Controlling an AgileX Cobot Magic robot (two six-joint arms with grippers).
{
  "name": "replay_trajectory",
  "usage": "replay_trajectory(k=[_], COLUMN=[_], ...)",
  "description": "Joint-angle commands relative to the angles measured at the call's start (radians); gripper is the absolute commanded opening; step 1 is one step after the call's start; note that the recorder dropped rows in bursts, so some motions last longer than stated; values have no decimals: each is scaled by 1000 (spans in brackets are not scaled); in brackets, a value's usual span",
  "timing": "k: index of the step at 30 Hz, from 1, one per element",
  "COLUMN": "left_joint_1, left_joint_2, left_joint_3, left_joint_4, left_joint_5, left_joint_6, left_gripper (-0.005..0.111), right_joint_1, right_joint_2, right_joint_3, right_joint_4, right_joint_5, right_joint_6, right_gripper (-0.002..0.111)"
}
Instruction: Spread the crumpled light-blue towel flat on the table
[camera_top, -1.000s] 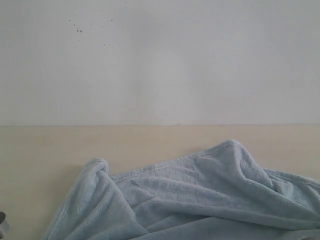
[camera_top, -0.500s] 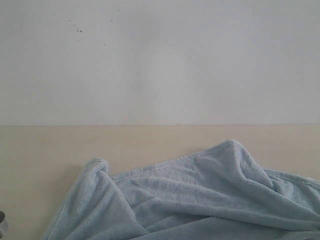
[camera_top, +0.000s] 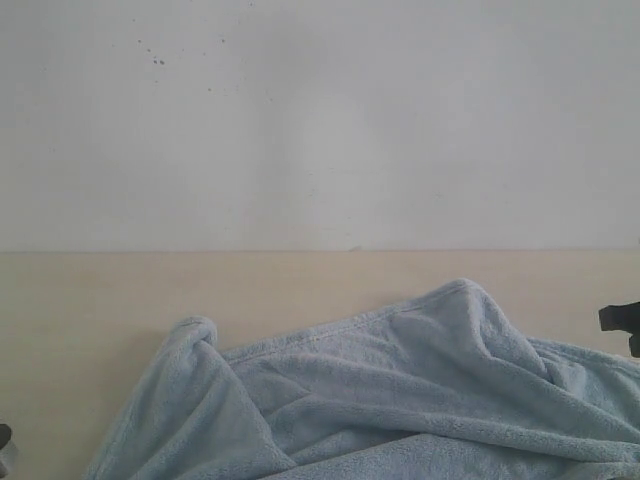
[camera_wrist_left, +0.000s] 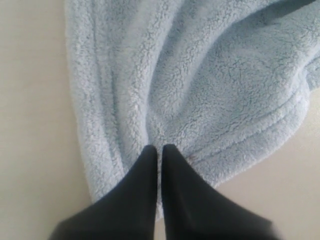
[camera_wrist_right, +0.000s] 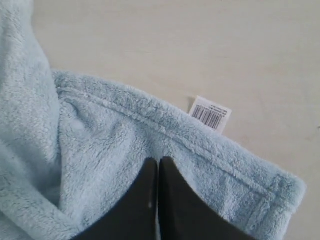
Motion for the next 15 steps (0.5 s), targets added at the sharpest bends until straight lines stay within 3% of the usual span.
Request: replay_trajectory(k=[1,15], left_joint_1=[-6,-6], left_joint_2=[-10,-10], left_joint_3=[6,6], left_joint_4=[4,4], left_joint_5=[-9,-27], left_joint_6=[8,8], left_gripper=[4,4], right_joint_1=[0,-2], right_joint_2=[44,166], right_joint_3=[-19,-19], right_joint_4=[-41,-144], right_joint_5=[6,-86], right_joint_6=[8,14], right_gripper=[0,0])
